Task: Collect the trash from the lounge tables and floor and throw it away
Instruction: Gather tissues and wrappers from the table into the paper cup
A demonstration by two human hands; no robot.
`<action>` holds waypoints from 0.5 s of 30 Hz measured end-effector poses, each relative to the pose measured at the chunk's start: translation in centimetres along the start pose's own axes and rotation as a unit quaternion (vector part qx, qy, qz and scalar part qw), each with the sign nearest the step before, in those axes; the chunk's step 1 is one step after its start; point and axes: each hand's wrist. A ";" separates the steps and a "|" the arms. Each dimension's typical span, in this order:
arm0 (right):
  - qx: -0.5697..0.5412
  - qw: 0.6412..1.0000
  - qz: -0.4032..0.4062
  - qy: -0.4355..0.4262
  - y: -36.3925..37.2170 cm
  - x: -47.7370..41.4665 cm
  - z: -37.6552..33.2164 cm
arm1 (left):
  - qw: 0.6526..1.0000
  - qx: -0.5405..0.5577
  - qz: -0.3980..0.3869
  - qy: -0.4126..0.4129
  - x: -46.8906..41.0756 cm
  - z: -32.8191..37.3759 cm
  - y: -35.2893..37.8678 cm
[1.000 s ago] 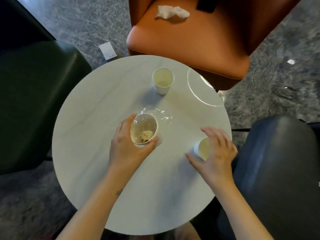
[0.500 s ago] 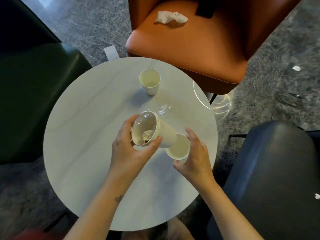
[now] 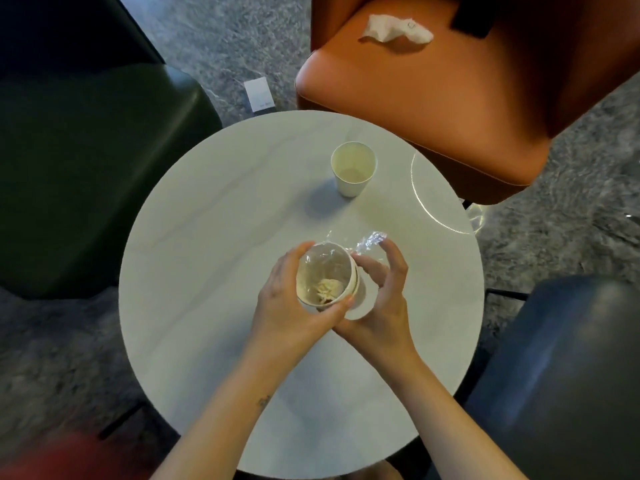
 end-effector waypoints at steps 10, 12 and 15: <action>-0.007 1.000 -0.004 -0.004 2.2 -5.8 -1.9 | 0.997 0.000 0.062 -0.036 -5.2 -2.7 -3.0; 0.025 0.998 0.054 -0.013 1.4 -8.1 -1.0 | 0.995 -0.017 0.095 -0.040 -6.2 -3.4 -3.3; 0.049 0.982 0.178 0.040 0.4 -12.0 0.3 | 0.991 -0.037 0.121 -0.047 -7.2 -4.4 -3.7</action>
Point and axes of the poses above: each hand's wrist, its own x-axis away from the middle knuckle, its own y-axis out of the palm, z = x × y, and after that the axes turned 15 degrees about y, right-handed
